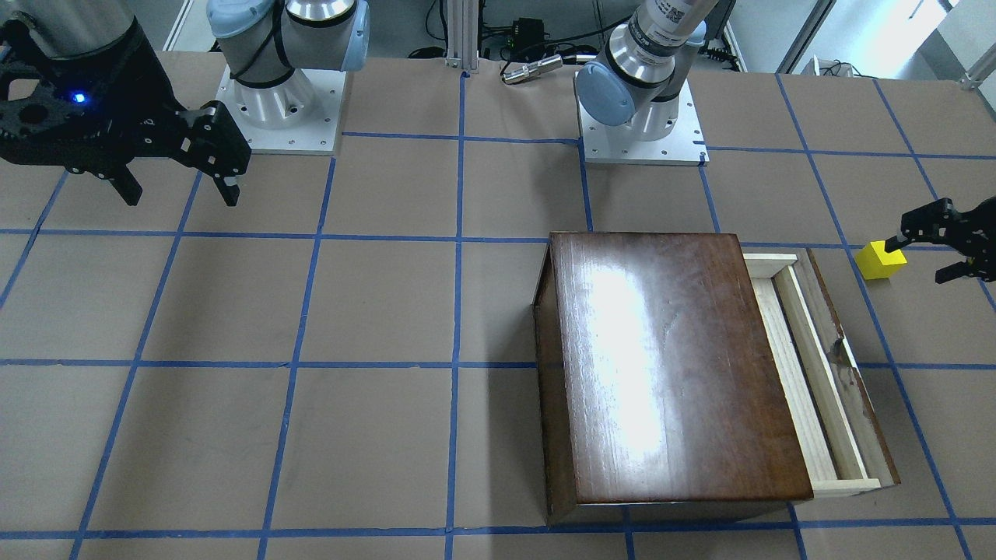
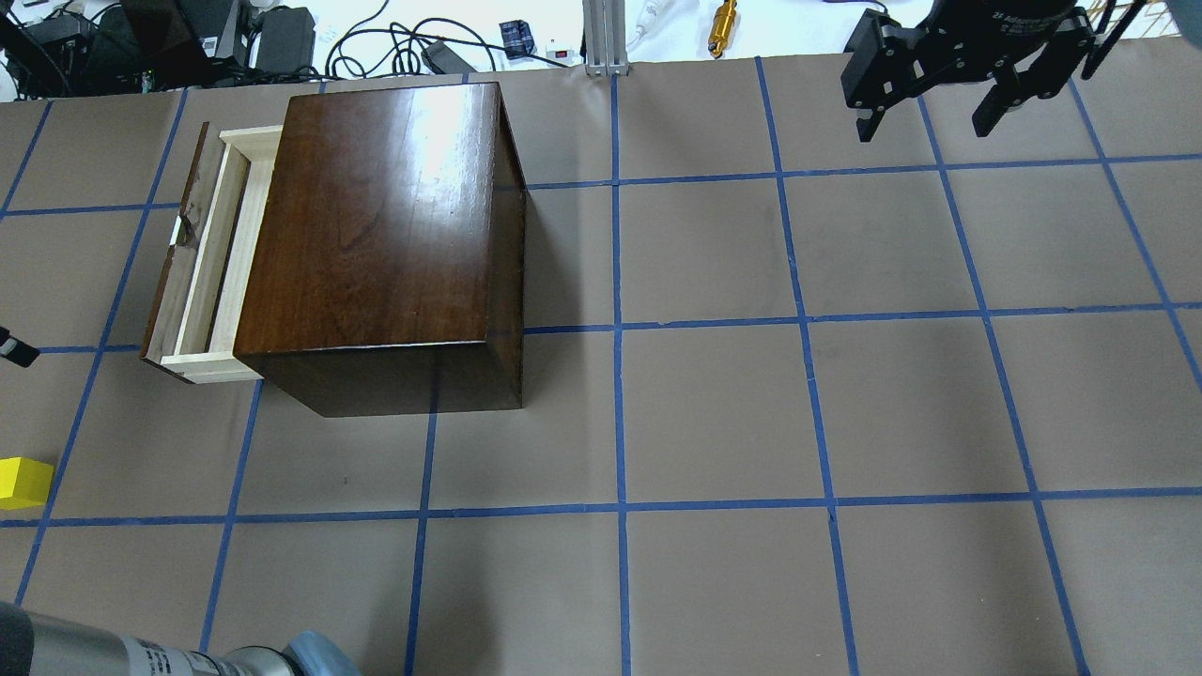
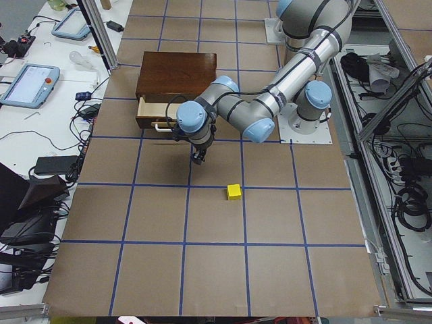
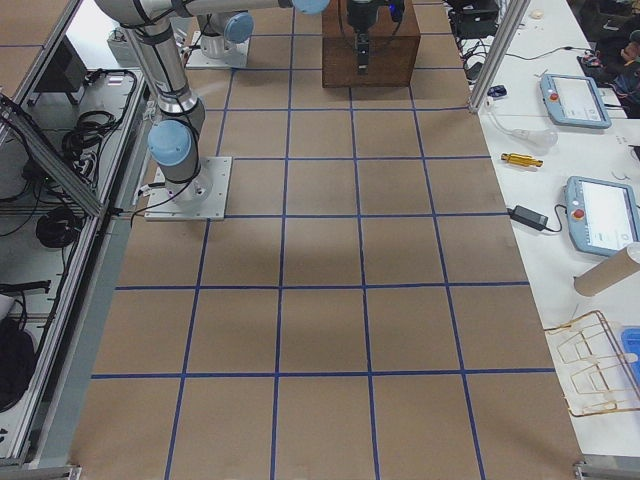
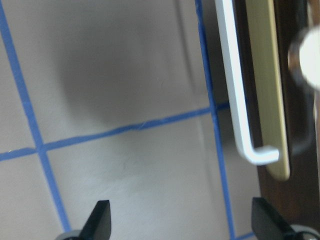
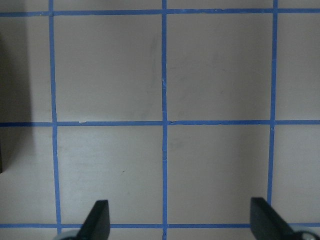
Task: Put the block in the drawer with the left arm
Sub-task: 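Release the handle and move the left gripper toward the yellow block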
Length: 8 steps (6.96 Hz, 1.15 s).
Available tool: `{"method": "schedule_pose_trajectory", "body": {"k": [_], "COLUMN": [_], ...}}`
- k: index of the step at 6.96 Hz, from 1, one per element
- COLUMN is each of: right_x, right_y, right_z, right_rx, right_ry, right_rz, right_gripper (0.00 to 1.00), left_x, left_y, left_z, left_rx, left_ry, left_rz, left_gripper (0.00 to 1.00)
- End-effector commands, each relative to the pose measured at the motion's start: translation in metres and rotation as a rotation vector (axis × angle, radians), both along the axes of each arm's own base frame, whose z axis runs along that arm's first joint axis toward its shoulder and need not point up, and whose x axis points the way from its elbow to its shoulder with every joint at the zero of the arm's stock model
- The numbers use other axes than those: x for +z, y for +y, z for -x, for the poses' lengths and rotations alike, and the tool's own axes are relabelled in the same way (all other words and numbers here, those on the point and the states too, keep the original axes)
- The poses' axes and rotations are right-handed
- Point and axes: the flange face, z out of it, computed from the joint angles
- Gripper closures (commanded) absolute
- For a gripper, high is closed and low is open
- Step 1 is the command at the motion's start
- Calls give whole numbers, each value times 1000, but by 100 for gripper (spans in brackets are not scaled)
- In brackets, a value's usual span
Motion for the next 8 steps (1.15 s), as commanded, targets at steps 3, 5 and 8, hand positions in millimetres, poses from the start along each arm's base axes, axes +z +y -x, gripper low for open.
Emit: {"method": "schedule_pose_trajectory", "body": {"k": [3,5,8], "right_x": [0,1,0], "right_y": [0,1,0], "right_z": [0,0,1], "right_rx": [0,0,-1], "right_ry": [0,-2,-2], "right_rz": [0,2,0], "right_gripper": [0,0,0], "left_x": [-62,-101,-116], "left_y": [86,111,112], "left_z": [-71,-61,-56], "left_rx": [-452,-640,-862], "left_ry": [-155,-298,-230], "left_rz": [71,142,232], "left_gripper": [0,0,0]}}
